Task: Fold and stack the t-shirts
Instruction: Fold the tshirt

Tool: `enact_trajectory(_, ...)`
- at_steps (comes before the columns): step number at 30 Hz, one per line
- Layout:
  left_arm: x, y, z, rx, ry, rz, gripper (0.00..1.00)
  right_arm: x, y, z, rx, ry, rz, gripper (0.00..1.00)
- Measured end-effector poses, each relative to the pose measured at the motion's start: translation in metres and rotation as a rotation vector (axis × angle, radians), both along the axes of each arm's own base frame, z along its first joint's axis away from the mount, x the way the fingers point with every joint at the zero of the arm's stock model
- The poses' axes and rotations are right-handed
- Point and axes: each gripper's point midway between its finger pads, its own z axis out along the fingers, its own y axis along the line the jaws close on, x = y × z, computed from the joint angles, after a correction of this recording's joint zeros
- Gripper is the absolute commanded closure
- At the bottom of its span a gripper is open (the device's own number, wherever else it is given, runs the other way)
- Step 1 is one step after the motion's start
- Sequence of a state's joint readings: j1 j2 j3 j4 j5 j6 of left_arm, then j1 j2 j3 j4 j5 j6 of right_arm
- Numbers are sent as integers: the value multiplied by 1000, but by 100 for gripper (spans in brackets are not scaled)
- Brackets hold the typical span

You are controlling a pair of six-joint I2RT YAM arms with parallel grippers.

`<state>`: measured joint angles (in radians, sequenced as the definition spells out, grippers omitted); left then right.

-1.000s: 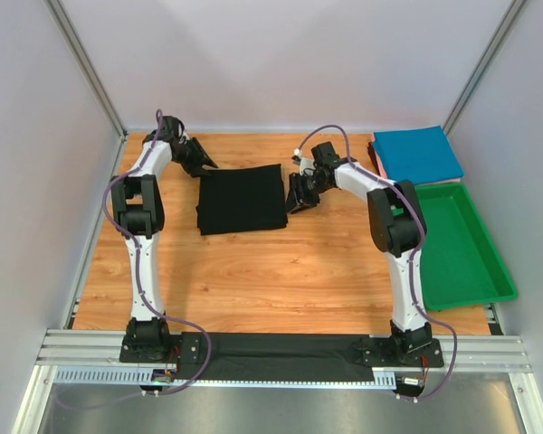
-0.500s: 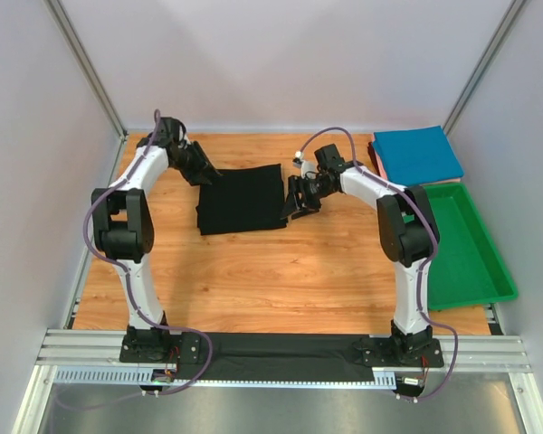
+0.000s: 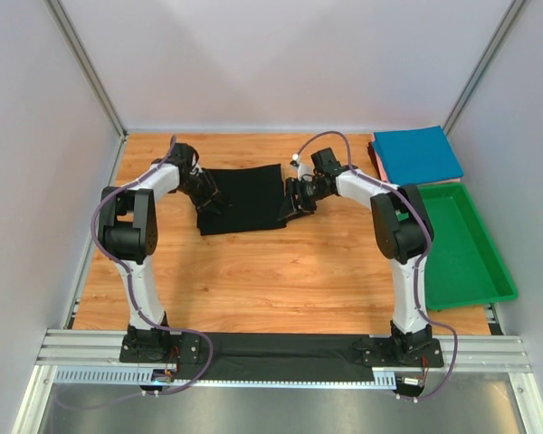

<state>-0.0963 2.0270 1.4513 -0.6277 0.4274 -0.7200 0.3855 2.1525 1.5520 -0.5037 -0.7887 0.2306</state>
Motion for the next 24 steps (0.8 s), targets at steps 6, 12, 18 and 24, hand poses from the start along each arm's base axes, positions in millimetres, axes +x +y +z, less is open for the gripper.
enact_trajectory(6,-4,3,-10,14,2,5,51,-2,3,-21,-12,50,-10,67)
enact_trajectory(12,-4,3,-12,15,-7,3,50,1,4,-27,-27,43,-29,100)
enact_trajectory(18,-6,3,-12,15,3,2,50,-5,-2,-31,-50,36,-42,100)
enact_trajectory(24,-27,1,-17,22,71,9,49,-31,-20,-31,-84,56,-63,100)
